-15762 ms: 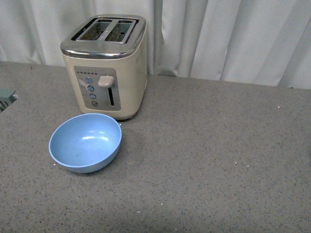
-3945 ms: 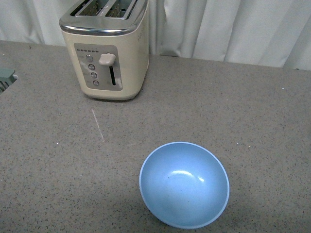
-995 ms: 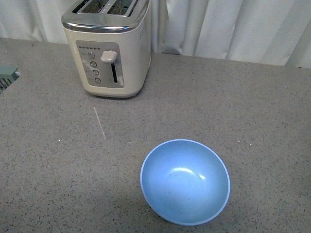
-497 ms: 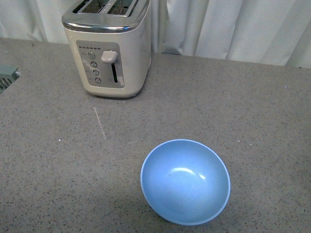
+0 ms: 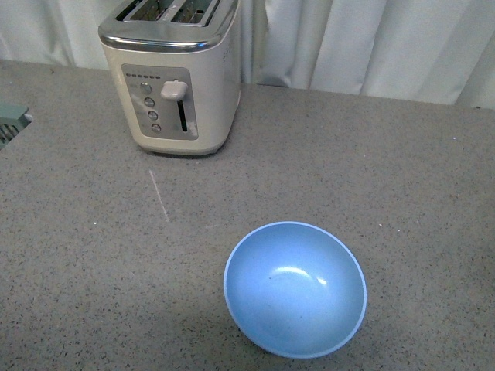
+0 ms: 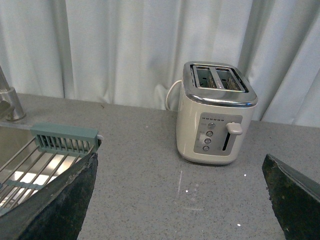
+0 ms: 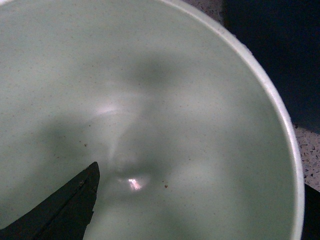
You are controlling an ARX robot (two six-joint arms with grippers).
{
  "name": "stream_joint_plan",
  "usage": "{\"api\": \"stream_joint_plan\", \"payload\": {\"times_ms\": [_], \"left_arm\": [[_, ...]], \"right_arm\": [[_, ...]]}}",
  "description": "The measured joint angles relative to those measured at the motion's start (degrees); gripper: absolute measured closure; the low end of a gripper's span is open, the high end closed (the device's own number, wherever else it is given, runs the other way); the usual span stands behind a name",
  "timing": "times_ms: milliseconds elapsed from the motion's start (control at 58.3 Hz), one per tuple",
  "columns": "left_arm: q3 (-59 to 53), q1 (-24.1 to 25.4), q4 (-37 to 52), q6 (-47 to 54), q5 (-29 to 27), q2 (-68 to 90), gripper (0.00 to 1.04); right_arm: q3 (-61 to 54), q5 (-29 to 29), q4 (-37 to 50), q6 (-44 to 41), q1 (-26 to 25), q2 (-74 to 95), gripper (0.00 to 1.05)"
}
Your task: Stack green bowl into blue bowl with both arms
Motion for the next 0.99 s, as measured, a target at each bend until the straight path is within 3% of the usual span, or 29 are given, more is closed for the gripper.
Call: {"api": "stream_joint_plan", "payload": {"times_ms": [549,995], "left_arm": [[0.0,0.0,0.0,0.0,0.0,0.0,0.06],[0.0,0.0,0.0,0.0,0.0,0.0,0.06]], "right_arm": [[0.3,0.7,1.2,0.7,0.6,1.8,0.1],[0.2,0.7,3.1,2.6,0.6,1.6,0.83]]}}
